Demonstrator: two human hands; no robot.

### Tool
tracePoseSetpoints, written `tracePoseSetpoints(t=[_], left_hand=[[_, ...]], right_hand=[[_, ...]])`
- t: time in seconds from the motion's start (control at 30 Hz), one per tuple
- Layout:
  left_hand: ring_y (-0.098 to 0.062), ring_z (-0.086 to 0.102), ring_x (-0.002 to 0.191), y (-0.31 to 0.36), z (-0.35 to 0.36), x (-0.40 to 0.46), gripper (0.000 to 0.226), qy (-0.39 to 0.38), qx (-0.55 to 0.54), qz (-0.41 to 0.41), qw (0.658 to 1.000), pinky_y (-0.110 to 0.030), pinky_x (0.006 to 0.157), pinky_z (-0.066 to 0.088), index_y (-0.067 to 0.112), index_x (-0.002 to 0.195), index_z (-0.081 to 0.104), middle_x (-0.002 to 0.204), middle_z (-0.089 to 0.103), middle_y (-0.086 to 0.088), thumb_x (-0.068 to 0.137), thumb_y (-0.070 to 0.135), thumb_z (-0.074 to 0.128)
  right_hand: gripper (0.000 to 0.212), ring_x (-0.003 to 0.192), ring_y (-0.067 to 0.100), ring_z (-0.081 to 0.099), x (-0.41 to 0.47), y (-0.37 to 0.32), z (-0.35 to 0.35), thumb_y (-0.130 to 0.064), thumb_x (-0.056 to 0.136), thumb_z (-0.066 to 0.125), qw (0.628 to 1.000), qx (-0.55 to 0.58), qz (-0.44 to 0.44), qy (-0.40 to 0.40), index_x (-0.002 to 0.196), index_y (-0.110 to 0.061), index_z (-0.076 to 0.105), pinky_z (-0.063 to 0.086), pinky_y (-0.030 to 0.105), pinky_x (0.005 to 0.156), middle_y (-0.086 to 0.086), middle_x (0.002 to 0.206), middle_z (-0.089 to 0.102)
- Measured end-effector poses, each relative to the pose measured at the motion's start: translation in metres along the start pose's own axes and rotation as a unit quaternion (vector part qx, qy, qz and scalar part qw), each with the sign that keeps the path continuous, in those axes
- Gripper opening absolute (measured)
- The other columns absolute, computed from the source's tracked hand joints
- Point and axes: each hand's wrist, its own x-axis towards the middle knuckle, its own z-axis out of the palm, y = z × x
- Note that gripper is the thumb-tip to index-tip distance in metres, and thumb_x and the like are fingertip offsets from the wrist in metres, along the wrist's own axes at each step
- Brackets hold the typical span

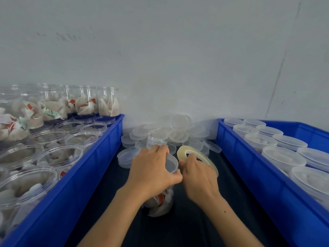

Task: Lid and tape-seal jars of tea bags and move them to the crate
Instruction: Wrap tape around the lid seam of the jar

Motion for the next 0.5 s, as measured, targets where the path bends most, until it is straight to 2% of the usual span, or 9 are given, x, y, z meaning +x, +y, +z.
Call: tracePoseSetpoints(t=[0.3,0.4,0.5], left_hand=[[-0.014,0.048,0.096,0.000,0.000,0.001,0.050,-0.002,0.015,0.007,1.000,-0.027,0.071,0.032,0.028,0.113,0.048,0.108,0.053,0.013,0.075,0.060,0.058],[-0.014,0.047,0.097,-0.001,-0.001,0.001,0.052,-0.009,0.014,0.006,1.000,-0.027,0.073,0.032,0.028,0.115,0.047,0.110,0.053,0.013,0.076,0.060,0.058],[-0.015,0.047,0.098,-0.001,-0.002,0.002,0.052,-0.021,0.012,0.001,1.000,-0.027,0.073,0.033,0.028,0.116,0.048,0.111,0.054,0.013,0.076,0.059,0.058]], right_hand=[[0.022,0.082,0.020,0.063,0.012,-0.001,0.003,-0.035,0.104,0.032,1.000,-0.005,0.004,0.021,0.093,-0.017,0.038,0.046,0.037,0.082,-0.004,0.079,0.051],[0.024,0.075,0.016,0.059,0.017,0.001,0.006,-0.035,0.104,0.034,1.000,-0.003,0.010,0.028,0.097,-0.015,0.044,0.045,0.033,0.074,-0.007,0.072,0.047],[0.022,0.060,0.009,0.046,0.024,0.002,0.008,-0.034,0.103,0.037,0.999,-0.008,0.021,0.031,0.091,-0.016,0.042,0.037,0.029,0.063,-0.009,0.064,0.042]])
